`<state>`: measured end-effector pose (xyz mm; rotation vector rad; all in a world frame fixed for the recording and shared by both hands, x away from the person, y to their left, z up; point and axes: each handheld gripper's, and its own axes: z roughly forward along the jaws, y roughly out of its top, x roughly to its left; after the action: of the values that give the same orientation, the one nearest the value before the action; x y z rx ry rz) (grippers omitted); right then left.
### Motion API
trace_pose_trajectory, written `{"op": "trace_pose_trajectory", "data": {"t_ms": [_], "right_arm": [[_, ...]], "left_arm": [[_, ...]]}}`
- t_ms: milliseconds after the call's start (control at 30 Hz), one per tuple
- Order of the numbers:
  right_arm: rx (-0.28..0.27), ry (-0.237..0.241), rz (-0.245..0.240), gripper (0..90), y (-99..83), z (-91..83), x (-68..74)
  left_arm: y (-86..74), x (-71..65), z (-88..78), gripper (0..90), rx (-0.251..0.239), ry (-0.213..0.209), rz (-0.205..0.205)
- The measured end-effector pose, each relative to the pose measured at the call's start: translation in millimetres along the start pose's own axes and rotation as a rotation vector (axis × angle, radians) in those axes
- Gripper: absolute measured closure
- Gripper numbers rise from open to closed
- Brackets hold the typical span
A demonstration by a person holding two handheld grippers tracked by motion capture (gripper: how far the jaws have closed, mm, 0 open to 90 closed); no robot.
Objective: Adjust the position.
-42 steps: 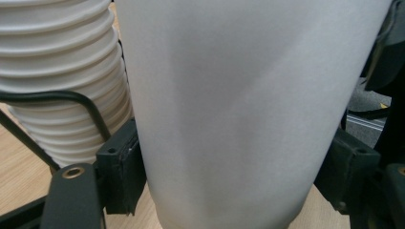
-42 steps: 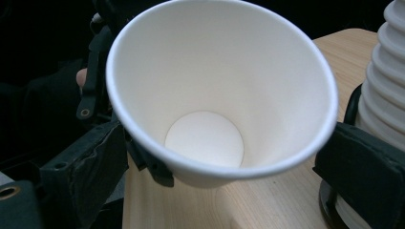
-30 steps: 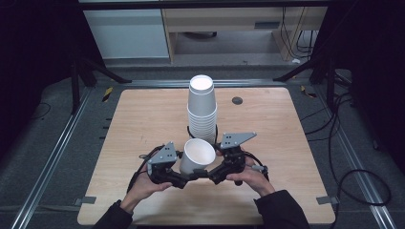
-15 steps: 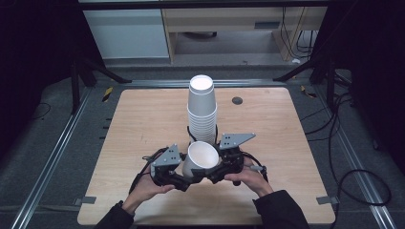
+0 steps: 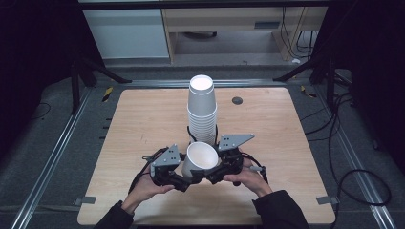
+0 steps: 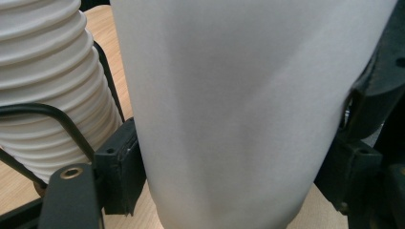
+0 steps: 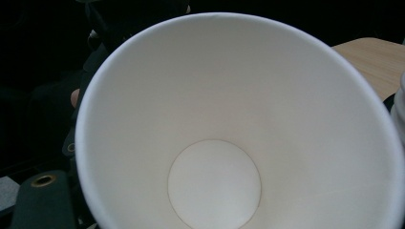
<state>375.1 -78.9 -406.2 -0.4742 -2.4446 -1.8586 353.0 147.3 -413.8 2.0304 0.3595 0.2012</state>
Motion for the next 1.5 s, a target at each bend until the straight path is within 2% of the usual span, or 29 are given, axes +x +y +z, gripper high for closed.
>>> {"op": "trace_pose_trajectory", "data": {"t_ms": [367, 567, 633, 833, 1167, 1267, 1300, 1333, 1500], "right_arm": [[-0.018, -0.022, -0.006, 14.8, 2.8, -9.3, -1.5], [-0.027, -0.057, -0.014, 14.9, 4.4, -17.5, -2.8], [-0.029, -0.087, -0.021, 14.9, 4.7, -21.4, -3.4], [-0.041, -0.133, -0.021, 15.0, 5.6, -30.6, -6.0], [-0.042, -0.203, -0.007, 15.1, 7.1, -43.6, -9.5], [-0.047, -0.224, -0.009, 15.0, 7.1, -46.4, -10.8], [-0.052, -0.246, -0.012, 15.0, 7.1, -49.8, -12.1], [-0.052, -0.256, -0.014, 15.1, 7.1, -51.2, -12.5], [-0.051, -0.323, -0.001, 15.1, 5.6, -60.7, -17.5]], "left_arm": [[-4.3, 3.6, -1.6, 17.2, 0.007, 0.003, -0.026], [-9.3, 6.2, -3.8, 16.3, 0.022, 0.015, -0.038], [-11.9, 7.6, -4.9, 15.7, 0.030, 0.021, -0.049], [-15.0, 11.1, -8.3, 15.4, 0.038, 0.037, -0.066], [-30.2, 27.1, -21.1, 15.4, 0.052, 0.132, -0.147], [-33.6, 30.3, -22.9, 15.2, 0.063, 0.153, -0.160], [-37.9, 34.4, -24.7, 14.6, 0.068, 0.177, -0.183], [-39.2, 35.6, -25.1, 14.4, 0.072, 0.184, -0.192], [-46.8, 42.7, -29.4, 12.4, 0.101, 0.247, -0.220]]}}
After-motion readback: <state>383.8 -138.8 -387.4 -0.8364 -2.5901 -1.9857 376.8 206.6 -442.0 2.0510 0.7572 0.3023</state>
